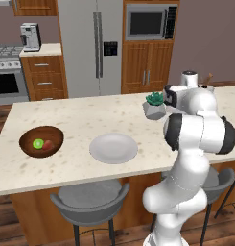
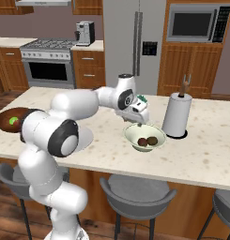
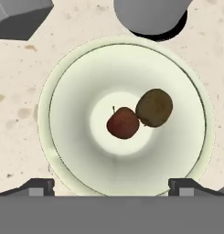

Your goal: Take the fruits from the plate on the dining counter and place two fruits in each bowl.

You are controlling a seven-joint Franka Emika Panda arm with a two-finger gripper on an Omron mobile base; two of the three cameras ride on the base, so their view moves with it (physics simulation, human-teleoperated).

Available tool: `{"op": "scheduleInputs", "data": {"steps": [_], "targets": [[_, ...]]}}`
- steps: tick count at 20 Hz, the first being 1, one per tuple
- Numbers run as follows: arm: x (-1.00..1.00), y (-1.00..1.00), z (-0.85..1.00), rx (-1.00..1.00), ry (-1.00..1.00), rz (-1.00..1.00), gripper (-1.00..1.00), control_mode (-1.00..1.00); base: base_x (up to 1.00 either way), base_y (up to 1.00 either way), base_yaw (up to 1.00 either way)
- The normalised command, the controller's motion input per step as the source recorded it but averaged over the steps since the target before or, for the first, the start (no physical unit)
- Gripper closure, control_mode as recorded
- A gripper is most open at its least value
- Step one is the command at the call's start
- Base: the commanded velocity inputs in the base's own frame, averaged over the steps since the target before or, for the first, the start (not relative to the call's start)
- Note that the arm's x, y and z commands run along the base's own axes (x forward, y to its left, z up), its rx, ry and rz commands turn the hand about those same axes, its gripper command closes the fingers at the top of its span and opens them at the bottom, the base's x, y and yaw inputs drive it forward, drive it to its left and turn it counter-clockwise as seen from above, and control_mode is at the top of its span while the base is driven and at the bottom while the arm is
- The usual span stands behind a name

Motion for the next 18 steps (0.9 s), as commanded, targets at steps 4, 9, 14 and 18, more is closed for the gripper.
{"op": "scheduleInputs", "data": {"steps": [4, 9, 14, 18], "targets": [[-0.21, 0.91, 0.07, -0.28, -0.14, 0.13, -1.0, -1.0, 0.0, 0.0, 0.0], [-0.33, 0.73, 0.03, -0.11, -0.02, 0.06, -1.0, -1.0, 0.0, 0.0, 0.0], [-0.35, 0.42, 0.25, 0.0, 0.0, 0.0, -1.0, -1.0, 0.0, 0.0, 0.0], [-0.42, 0.32, 0.38, 0.0, 0.01, 0.0, -1.0, -1.0, 0.0, 0.0, 0.0]]}}
